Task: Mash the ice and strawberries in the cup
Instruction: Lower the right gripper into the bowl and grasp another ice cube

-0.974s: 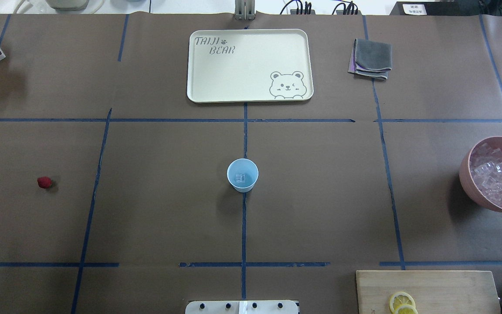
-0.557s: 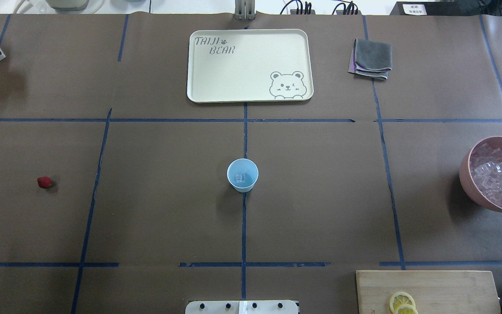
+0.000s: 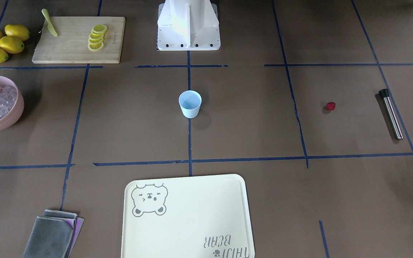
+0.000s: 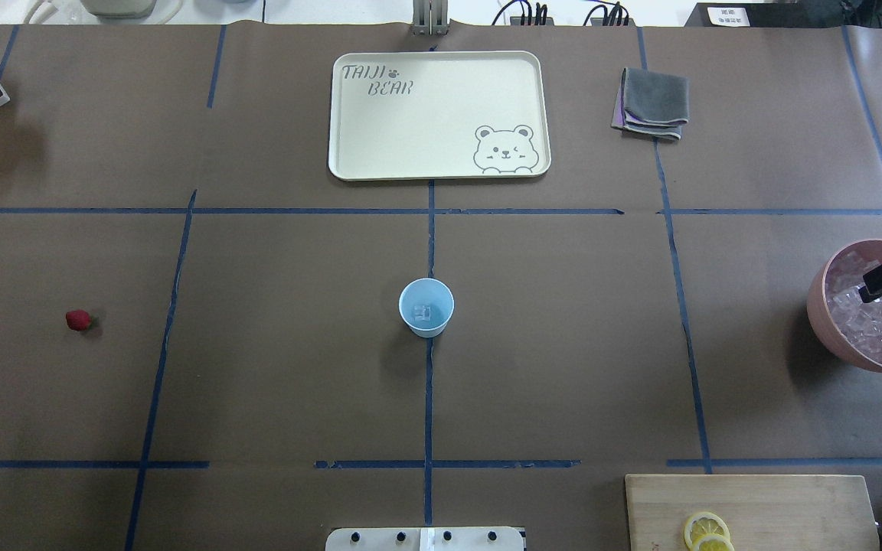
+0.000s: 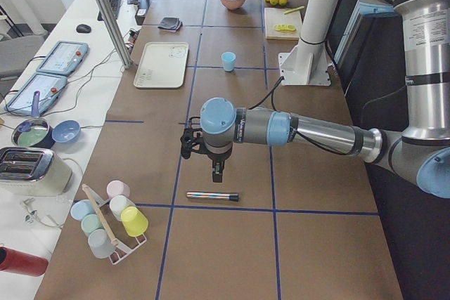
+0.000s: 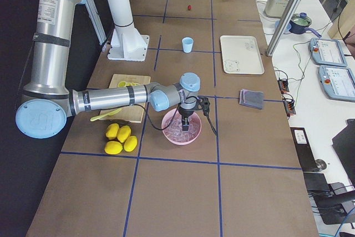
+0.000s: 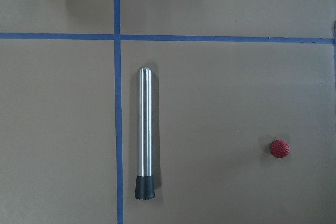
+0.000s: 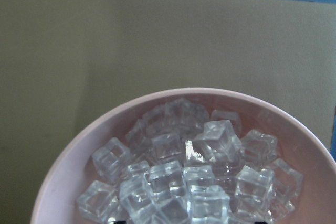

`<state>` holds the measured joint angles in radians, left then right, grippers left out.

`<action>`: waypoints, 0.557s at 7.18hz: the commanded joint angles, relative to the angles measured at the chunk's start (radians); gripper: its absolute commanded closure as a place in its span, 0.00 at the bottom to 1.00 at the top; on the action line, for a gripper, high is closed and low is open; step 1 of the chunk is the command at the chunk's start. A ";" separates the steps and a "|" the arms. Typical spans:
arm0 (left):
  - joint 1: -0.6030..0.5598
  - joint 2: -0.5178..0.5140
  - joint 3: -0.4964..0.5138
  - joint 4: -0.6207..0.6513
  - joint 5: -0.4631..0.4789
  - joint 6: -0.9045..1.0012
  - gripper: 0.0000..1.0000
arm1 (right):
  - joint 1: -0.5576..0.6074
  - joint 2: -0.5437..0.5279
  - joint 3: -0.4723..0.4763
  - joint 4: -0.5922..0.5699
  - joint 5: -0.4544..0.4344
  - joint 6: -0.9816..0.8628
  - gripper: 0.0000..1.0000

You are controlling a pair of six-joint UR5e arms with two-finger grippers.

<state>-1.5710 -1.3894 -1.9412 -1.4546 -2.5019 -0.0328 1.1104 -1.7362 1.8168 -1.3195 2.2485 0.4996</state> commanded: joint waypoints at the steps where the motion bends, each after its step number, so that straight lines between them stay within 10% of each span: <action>1: -0.001 0.001 -0.001 0.000 0.000 0.001 0.00 | -0.004 0.010 -0.034 0.005 0.000 0.002 0.17; 4: -0.001 0.006 -0.002 -0.001 0.000 0.002 0.00 | -0.007 0.027 -0.054 0.005 -0.001 0.005 0.45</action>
<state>-1.5718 -1.3868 -1.9424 -1.4546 -2.5019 -0.0312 1.1038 -1.7137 1.7704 -1.3147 2.2485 0.5030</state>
